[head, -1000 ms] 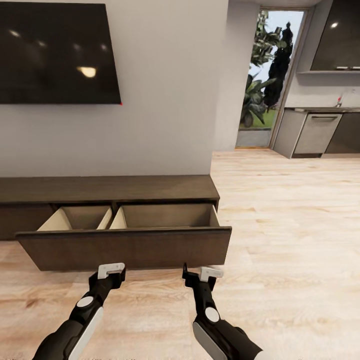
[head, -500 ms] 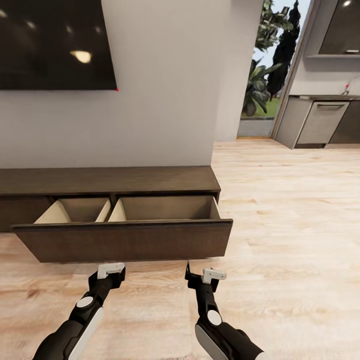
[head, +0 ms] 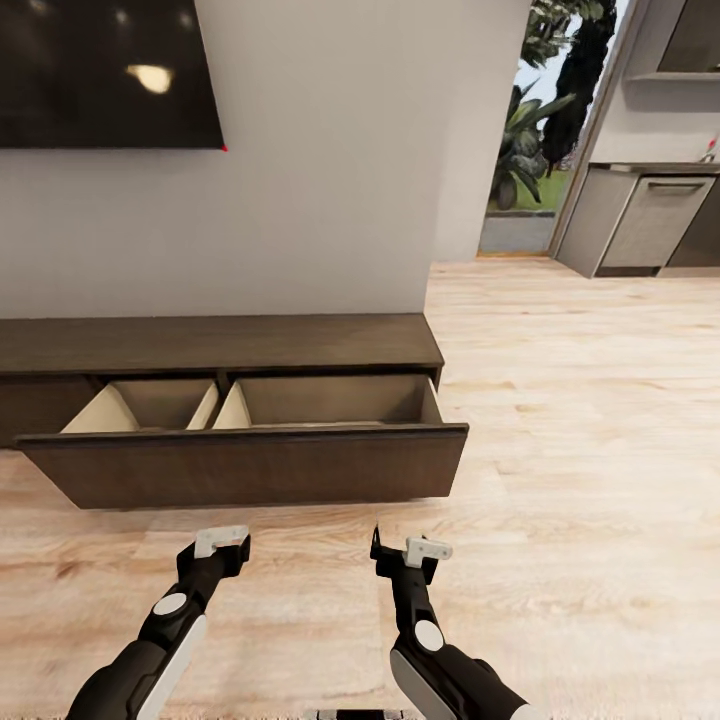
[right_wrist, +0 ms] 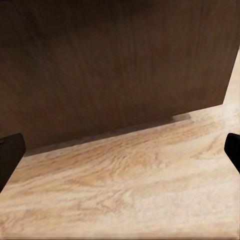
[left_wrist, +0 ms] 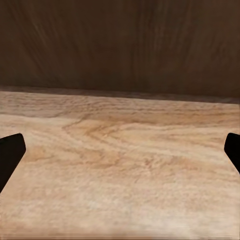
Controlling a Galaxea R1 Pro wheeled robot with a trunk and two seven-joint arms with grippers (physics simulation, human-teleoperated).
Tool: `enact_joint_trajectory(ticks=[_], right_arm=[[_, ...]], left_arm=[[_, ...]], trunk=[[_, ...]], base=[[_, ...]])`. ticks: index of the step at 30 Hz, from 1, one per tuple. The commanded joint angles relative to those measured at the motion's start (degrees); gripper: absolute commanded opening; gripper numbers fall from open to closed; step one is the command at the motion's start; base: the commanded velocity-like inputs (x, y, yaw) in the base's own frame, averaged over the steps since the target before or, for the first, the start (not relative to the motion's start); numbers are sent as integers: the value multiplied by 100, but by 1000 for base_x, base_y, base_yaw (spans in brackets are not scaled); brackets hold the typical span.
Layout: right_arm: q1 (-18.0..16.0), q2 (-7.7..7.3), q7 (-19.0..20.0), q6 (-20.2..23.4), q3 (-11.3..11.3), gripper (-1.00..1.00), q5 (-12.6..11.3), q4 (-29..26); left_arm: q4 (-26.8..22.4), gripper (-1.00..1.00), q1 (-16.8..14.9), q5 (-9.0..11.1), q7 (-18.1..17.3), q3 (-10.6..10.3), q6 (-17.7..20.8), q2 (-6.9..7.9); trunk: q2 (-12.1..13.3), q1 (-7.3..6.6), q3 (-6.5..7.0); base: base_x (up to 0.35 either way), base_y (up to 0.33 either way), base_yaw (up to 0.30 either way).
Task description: Place each of the two pumpkins and all three candles from the living room inside a cabinet in the living room (use any cabinet), then make sure every cabinet is closed, and position the cauldron so it is next to a table in the living room.
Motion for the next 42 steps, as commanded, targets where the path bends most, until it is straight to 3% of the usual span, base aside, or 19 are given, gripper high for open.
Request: enact_joint_trajectory(ticks=[1,4,7,13,22,42], right_arm=[[-8,-3,-28,-36,33,100,-46,-2],[-8,-3,-22,-133,39,100,-25,2],[-8,-3,-20,-518,76,100,127,49],[-8,4,-19,-931,137,100,406,355],[-8,26,-15,-974,146,100,439,435],[-8,55,-10,-975,147,100,440,447]], left_arm=[[-9,100,-3,52,55,-25,18,8],[-9,100,-3,47,61,-26,16,8],[-9,100,13,44,61,-23,-64,8],[-42,100,206,37,40,-15,-590,8],[-54,100,258,36,49,2,-695,8],[-28,100,260,36,50,18,-694,7]], trunk=[[-4,1,-28],[-8,9,-94],[-12,17,-161],[-13,19,-183],[-13,19,-183],[-13,19,-183]], base=[[0,0,0],[0,0,0],[0,0,0],[0,0,0],[47,25,0],[275,176,0]])
